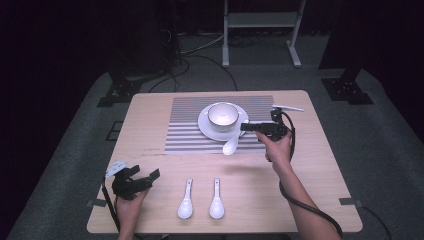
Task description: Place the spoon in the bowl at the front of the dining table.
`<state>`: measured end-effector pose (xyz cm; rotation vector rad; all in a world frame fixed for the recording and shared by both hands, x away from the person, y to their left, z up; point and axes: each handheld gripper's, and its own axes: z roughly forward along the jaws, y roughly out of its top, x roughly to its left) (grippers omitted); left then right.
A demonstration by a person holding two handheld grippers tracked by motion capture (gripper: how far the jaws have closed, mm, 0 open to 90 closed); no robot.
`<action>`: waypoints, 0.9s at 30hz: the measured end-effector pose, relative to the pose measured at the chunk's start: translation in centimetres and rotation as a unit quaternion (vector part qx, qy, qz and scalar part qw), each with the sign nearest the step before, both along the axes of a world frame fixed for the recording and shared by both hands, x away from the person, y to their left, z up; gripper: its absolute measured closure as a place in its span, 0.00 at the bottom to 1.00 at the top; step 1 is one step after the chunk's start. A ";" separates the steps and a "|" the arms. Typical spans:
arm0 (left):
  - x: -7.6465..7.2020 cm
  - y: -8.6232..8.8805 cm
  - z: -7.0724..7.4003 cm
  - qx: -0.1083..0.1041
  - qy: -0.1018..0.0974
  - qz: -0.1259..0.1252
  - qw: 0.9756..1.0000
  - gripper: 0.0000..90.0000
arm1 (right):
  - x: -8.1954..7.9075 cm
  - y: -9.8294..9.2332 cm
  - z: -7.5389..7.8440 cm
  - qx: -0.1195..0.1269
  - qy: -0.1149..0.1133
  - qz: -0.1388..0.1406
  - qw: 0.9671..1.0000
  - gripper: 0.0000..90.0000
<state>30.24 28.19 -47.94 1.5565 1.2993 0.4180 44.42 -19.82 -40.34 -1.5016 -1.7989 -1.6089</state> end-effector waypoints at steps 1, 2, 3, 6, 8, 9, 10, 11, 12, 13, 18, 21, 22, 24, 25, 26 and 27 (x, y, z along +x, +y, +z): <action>0.0 0.0 0.0 0.000 0.000 0.000 1.000 0.01 | 0.0 0.0 0.0 0.000 0.000 0.000 1.000 0.94; 0.0 0.0 0.0 0.000 0.000 -0.001 1.000 0.01 | 0.5 0.1 0.2 -0.001 -0.001 -0.005 1.000 0.94; 0.0 0.0 0.0 0.001 0.000 -0.001 1.000 0.01 | 0.5 0.1 0.2 -0.001 -0.001 -0.005 1.000 0.94; 0.0 0.0 0.0 0.000 -0.001 -0.001 1.000 0.01 | 1.3 0.2 0.6 -0.001 -0.004 -0.014 1.000 0.94; 0.0 0.0 0.0 0.000 0.000 -0.001 1.000 0.01 | 1.7 0.3 1.0 -0.003 -0.005 -0.022 1.000 0.94; 0.0 0.0 0.0 -0.001 0.000 -0.001 1.000 0.01 | 1.8 0.3 1.1 -0.003 -0.007 -0.025 1.000 0.94; 0.0 0.0 0.0 -0.001 0.000 -0.001 1.000 0.01 | 2.0 0.3 1.2 -0.003 -0.007 -0.029 1.000 0.94; 0.0 0.0 0.0 -0.002 0.001 -0.001 1.000 0.01 | 2.2 0.4 1.3 -0.005 -0.009 -0.031 0.999 0.94; 0.0 0.1 0.0 -0.002 0.000 -0.002 1.000 0.01 | 2.4 0.4 1.5 -0.005 -0.010 -0.032 0.999 0.94; 0.0 0.1 0.0 -0.002 0.000 -0.002 1.000 0.01 | 2.5 0.4 1.5 -0.006 -0.012 -0.031 0.999 0.94; 0.0 0.1 0.0 -0.004 -0.001 -0.002 1.000 0.01 | 3.3 0.5 1.9 -0.002 -0.009 -0.042 0.999 0.94; 0.0 0.1 0.0 -0.005 -0.001 -0.002 1.000 0.01 | 3.9 0.6 2.0 0.001 -0.010 -0.056 0.998 0.94; 0.0 0.1 0.0 -0.004 -0.001 -0.002 1.000 0.01 | 4.0 0.6 2.1 0.002 -0.010 -0.060 0.998 0.94; 0.0 0.1 0.0 -0.004 -0.001 -0.002 1.000 0.01 | 4.2 0.6 2.2 0.002 -0.010 -0.064 0.998 0.94; 0.0 0.1 0.0 -0.003 -0.001 -0.003 1.000 0.01 | 4.5 0.6 2.3 0.005 -0.009 -0.072 0.997 0.94; 0.0 0.1 0.0 -0.003 -0.001 -0.003 1.000 0.01 | 4.6 0.7 2.4 0.004 -0.010 -0.074 0.997 0.94; -0.1 0.1 0.0 -0.005 -0.001 -0.002 1.000 0.01 | 4.6 0.7 2.4 0.004 -0.010 -0.074 0.997 0.94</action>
